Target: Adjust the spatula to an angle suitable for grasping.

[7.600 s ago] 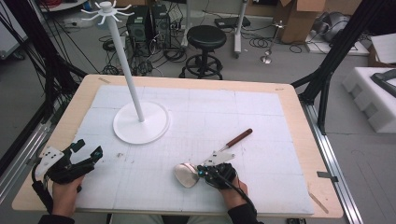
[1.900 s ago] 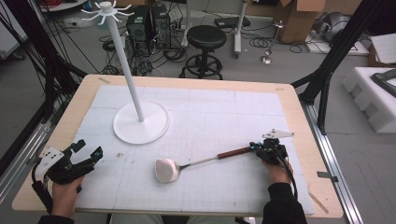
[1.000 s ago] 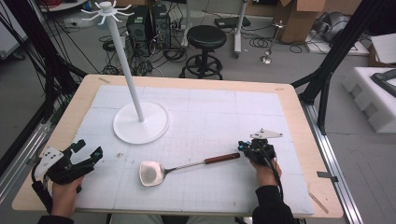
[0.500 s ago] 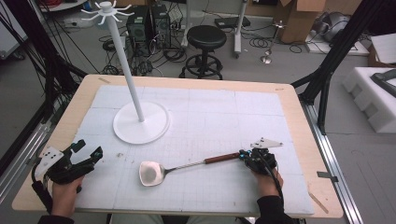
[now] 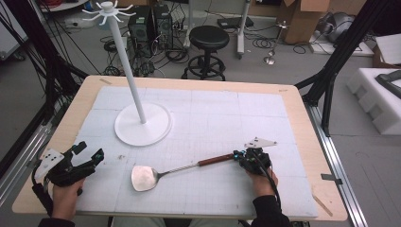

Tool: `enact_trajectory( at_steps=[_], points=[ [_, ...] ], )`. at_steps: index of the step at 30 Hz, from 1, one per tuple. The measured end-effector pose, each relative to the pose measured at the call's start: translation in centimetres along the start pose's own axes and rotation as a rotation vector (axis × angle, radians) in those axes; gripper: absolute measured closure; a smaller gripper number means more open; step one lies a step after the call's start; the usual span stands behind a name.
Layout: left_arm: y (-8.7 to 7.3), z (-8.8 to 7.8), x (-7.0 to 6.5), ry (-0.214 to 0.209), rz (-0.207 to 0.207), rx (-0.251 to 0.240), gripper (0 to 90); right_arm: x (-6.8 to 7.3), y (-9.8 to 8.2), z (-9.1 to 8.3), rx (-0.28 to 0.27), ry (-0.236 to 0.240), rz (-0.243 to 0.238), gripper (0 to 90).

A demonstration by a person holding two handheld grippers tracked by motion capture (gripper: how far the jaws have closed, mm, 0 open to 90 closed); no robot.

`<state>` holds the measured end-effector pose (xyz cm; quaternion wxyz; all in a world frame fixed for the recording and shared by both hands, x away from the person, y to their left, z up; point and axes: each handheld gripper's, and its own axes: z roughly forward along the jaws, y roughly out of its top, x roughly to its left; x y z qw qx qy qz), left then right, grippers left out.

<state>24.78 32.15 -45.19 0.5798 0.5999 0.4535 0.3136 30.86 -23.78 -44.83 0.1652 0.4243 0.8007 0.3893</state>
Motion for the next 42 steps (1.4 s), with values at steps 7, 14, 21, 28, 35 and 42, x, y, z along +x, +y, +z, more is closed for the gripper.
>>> enact_trajectory(
  at_steps=[7, 14, 21, 28, 35, 42],
  points=[
    [0.0, 0.0, 0.0, 0.001, -0.008, -0.003, 21.2, 2.0, 1.2, 1.8, 0.010, 0.044, -0.033, 89.1],
    [0.0, 0.0, 0.0, -0.002, -0.010, -0.003, 21.2, 3.7, 2.4, 3.4, 0.017, 0.079, -0.059, 89.1],
    [0.0, 0.0, 0.1, -0.008, -0.009, -0.005, 21.2, 4.0, 3.2, 4.2, -0.004, 0.089, -0.030, 89.1],
    [0.0, -0.1, 0.1, -0.013, -0.010, -0.007, 21.2, 3.1, 2.1, 0.6, -0.119, 0.064, 0.001, 85.4],
    [0.0, -0.1, 0.1, -0.022, -0.007, -0.011, 21.2, 0.8, -1.6, -4.6, -0.289, -0.037, 0.079, 50.4],
    [-0.1, -0.2, 0.0, -0.034, -0.002, -0.026, 21.2, -0.2, -4.2, -7.5, -0.398, -0.170, 0.121, 20.8]
  ],
)
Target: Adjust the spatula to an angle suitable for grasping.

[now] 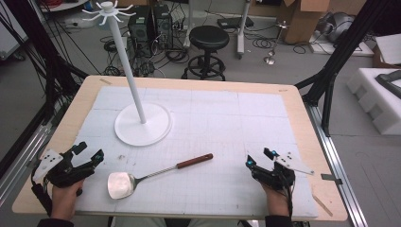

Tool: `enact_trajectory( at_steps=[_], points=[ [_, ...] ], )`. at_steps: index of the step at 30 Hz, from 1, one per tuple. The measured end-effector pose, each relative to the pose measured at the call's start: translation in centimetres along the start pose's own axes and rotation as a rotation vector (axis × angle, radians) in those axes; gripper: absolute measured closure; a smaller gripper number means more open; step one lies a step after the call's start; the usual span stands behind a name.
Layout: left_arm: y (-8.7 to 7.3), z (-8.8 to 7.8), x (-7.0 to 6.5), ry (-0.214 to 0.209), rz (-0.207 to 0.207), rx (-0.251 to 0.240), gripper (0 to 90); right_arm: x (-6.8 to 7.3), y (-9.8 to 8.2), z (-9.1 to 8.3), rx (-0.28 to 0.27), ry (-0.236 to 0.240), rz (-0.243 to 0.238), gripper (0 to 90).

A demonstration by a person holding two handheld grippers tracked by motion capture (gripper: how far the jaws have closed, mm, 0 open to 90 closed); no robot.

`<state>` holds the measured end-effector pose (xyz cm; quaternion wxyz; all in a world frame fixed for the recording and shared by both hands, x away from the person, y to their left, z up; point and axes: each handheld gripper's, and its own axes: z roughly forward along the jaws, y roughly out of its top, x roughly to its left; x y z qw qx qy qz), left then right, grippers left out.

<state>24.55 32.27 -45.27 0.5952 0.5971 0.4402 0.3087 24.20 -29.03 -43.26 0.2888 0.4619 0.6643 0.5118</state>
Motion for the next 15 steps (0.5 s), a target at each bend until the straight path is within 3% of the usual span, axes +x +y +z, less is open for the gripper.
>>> enact_trajectory(
  at_steps=[4, 8, 15],
  points=[
    [-0.1, -0.2, 0.0, -0.002, 0.002, -0.015, 21.2, -0.3, -0.5, -1.5, -0.029, -0.038, -0.034, 19.6],
    [-0.1, -0.2, 0.0, -0.003, 0.000, -0.021, 21.1, -0.7, -0.7, -2.5, -0.055, -0.042, 0.009, 19.4],
    [-0.1, -0.2, 0.0, -0.004, 0.000, -0.019, 21.1, -1.0, -0.9, -3.5, -0.067, -0.044, 0.031, 19.3]
  ],
)
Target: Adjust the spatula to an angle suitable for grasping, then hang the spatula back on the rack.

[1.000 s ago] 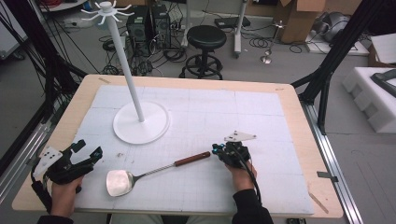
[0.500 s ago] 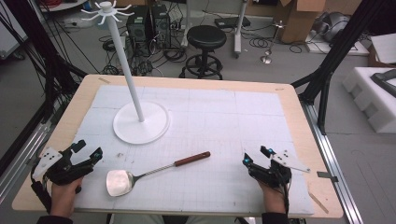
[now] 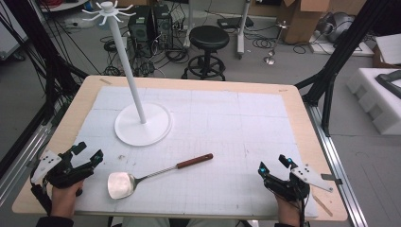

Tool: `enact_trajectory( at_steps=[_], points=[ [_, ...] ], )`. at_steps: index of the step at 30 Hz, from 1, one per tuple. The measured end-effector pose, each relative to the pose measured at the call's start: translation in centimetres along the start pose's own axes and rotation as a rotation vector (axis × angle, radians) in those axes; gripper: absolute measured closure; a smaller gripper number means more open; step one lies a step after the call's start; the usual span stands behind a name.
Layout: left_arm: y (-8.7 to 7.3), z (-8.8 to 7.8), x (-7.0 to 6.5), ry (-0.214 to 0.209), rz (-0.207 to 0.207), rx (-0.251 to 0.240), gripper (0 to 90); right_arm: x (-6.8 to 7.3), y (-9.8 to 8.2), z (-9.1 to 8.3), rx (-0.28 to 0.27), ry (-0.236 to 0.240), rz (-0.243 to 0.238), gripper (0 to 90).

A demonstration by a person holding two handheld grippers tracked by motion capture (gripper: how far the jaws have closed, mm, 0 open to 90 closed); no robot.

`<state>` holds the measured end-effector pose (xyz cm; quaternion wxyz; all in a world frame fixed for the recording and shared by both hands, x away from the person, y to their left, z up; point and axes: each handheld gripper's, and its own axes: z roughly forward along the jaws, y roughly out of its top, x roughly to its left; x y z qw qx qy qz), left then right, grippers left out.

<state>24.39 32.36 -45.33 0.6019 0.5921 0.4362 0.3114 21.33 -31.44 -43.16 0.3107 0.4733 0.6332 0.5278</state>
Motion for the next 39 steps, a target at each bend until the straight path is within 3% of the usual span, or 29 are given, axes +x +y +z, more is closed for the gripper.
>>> enact_trajectory(
  at_steps=[6, 22, 26, 29, 32, 34, 39],
  points=[
    [0.0, -0.1, 0.0, 0.001, 0.005, -0.006, 21.1, -0.2, -0.1, -0.3, -0.003, -0.019, -0.001, 18.0],
    [0.0, -0.1, 0.0, -0.002, 0.001, -0.006, 20.7, -0.1, 0.0, 0.0, 0.000, -0.013, 0.005, 17.8],
    [0.1, -0.1, 0.2, 0.008, -0.025, -0.001, 18.4, -0.1, 0.0, 0.2, 0.007, -0.006, -0.003, 17.8],
    [0.4, -0.1, 0.4, 0.003, -0.075, 0.017, 17.9, 0.0, -0.1, 0.3, 0.012, 0.004, 0.000, 17.8],
    [1.4, -0.2, 0.1, -0.020, -0.065, 0.012, 17.9, 0.0, -0.1, 0.2, 0.013, 0.010, 0.001, 17.8],
    [2.4, 0.1, -0.2, -0.060, -0.049, 0.014, 18.0, -0.1, 0.0, 0.1, 0.007, 0.011, 0.002, 17.8],
    [4.9, 1.3, -2.1, -0.176, 0.048, 0.061, 18.6, 0.0, 0.0, 0.2, 0.013, 0.013, 0.009, 17.8]
  ],
)
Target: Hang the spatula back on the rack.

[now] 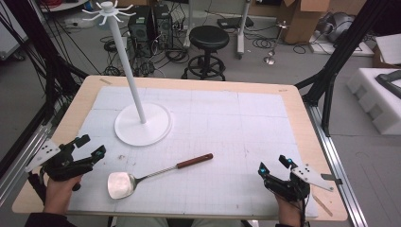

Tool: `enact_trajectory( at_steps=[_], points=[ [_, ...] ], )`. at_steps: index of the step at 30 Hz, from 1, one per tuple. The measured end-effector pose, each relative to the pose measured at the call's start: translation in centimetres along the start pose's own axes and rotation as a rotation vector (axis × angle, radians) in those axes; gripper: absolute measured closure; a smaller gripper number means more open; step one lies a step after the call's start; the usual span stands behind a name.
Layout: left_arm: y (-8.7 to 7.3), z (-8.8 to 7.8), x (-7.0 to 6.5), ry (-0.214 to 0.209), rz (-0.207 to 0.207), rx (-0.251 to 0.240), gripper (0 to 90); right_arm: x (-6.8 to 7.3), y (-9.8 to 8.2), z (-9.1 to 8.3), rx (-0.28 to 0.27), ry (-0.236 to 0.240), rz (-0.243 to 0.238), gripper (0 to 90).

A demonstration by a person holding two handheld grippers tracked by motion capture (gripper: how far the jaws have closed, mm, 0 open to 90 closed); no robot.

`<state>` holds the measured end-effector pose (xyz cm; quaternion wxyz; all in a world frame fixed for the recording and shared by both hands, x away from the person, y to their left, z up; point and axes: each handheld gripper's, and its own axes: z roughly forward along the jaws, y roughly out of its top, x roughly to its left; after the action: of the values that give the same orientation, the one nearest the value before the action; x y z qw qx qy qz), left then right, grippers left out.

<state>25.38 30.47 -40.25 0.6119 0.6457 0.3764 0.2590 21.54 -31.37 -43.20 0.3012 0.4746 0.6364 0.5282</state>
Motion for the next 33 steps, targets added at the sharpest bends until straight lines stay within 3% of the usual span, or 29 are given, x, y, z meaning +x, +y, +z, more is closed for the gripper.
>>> enact_trajectory(
  at_steps=[3, 8, 13, 19, 23, 27, 33],
  points=[
    [1.5, 1.2, -1.4, -0.096, 0.049, 0.028, 19.8, 0.1, 0.0, 0.1, 0.002, 0.005, -0.007, 17.8],
    [2.9, 3.0, -3.1, -0.212, 0.063, 0.082, 20.5, 0.3, 0.0, 0.2, 0.008, 0.008, -0.011, 17.8],
    [3.5, 4.9, -4.5, -0.326, 0.084, 0.166, 23.8, 0.2, 0.0, 0.2, 0.009, 0.009, -0.008, 17.8],
    [3.6, 7.4, -6.6, -0.435, 0.165, 0.288, 27.8, 0.3, 0.0, 0.2, 0.013, 0.017, -0.006, 17.8],
    [3.2, 9.1, -7.8, -0.467, 0.195, 0.362, 27.8, 0.3, -0.1, 0.2, 0.012, 0.018, -0.005, 17.8],
    [2.6, 10.3, -8.2, -0.478, 0.200, 0.430, 27.8, 0.2, -0.1, 0.1, 0.011, 0.019, 0.000, 17.9],
    [1.4, 11.7, -8.9, -0.517, 0.241, 0.574, 33.6, 0.2, -0.1, 0.3, 0.014, 0.018, -0.004, 17.8]
  ],
)
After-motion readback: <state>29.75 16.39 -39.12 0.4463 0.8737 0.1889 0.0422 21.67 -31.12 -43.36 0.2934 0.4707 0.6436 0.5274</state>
